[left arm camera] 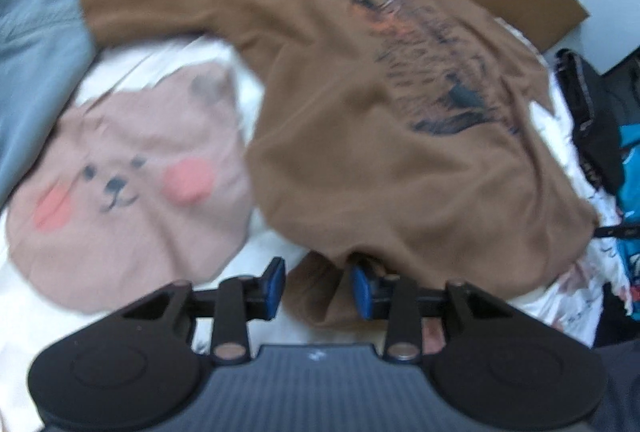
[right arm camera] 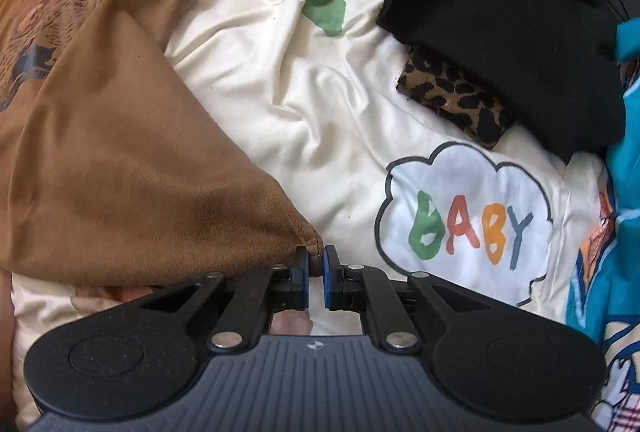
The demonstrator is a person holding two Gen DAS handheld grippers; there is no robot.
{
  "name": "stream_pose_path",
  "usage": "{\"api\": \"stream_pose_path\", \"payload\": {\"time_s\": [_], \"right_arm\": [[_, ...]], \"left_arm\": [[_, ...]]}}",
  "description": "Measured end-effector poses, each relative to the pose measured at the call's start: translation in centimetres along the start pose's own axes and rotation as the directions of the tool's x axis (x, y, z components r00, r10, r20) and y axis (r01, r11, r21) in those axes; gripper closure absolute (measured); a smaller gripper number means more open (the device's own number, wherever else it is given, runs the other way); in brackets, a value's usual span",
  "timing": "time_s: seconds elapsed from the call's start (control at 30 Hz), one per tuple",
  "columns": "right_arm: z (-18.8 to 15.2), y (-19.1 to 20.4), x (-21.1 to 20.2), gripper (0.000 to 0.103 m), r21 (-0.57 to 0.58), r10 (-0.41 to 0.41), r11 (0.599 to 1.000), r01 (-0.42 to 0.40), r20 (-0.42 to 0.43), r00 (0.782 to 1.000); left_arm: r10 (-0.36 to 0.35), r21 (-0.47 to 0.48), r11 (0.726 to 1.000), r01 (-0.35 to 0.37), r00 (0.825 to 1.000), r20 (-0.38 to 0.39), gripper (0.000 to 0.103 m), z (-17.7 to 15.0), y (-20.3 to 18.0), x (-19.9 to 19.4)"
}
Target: Fold clothes
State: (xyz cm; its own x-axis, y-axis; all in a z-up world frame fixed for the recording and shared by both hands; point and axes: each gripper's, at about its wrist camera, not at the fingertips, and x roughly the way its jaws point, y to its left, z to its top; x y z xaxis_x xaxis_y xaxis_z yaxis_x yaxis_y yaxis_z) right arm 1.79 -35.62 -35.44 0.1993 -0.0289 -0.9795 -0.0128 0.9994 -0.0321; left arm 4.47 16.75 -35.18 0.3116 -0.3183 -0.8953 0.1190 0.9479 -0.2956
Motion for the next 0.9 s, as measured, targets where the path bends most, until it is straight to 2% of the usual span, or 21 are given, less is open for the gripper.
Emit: {"api": "stream_pose_path", "payload": {"time_s": [0.07, 0.17, 0.2, 0.3, 0.4, 0.57, 0.7, 0.83, 0.9], "right_arm": [[-0.4, -0.1, 0.3, 0.098, 0.0, 0.004, 1.0, -0.004, -0.008, 1.0], [-0.9, -0.4, 0.6, 0.098, 0.012, 0.013, 1.0, -0.013, -0.015, 1.0], [-1.0, -0.4, 0.7, 0.098, 0.013, 0.014, 1.0, -0.014, -0.015, 1.0], [-1.0, -0.2, 1.0, 0.098, 0.006, 0.014, 1.0, -0.014, -0.015, 1.0], [-0.8, -0.1, 1.2, 0.098, -0.003, 0.012, 1.0, -0.012, -0.014, 1.0], [-0.8, 0.0, 1.2, 0.098, -0.003, 0.012, 1.0, -0.012, -0.008, 1.0], [-0.9, 0.2, 1.2, 0.098, -0.009, 0.011, 1.0, -0.011, -0.007, 1.0], [-1.0, 0.2, 1.3, 0.098, -0.02, 0.008, 1.0, -0.008, -0.009, 1.0], [-1.0, 0.3, 1.2, 0.098, -0.025, 0.007, 1.0, -0.007, -0.009, 1.0]], "left_arm": [[-0.012, 0.024, 1.0, 0.012, 1.0, 0.016, 0.059, 0.5, -0.7, -0.1], [-0.031, 0.046, 0.999, 0.029, 0.999, 0.037, 0.037, 0.8, -1.6, -0.5], [-0.039, 0.049, 0.998, 0.037, 0.998, 0.043, 0.034, 0.8, -1.9, -0.6], [-0.036, 0.095, 0.995, 0.034, 0.999, 0.02, 0.034, 0.3, -2.7, -0.3], [-0.06, 0.098, 0.993, 0.061, 0.998, -0.015, 0.034, -0.4, -3.1, 0.1], [-0.042, 0.133, 0.99, 0.047, 0.998, -0.042, 0.035, -1.6, -2.9, -0.5], [0.027, 0.186, 0.982, -0.017, 0.998, -0.048, 0.043, -1.7, -1.4, -1.1], [0.029, 0.2, 0.98, -0.018, 0.998, -0.054, 0.047, -1.5, 0.2, -1.0], [0.035, 0.247, 0.969, -0.021, 0.998, -0.054, 0.058, -1.5, 0.3, -1.0]]}}
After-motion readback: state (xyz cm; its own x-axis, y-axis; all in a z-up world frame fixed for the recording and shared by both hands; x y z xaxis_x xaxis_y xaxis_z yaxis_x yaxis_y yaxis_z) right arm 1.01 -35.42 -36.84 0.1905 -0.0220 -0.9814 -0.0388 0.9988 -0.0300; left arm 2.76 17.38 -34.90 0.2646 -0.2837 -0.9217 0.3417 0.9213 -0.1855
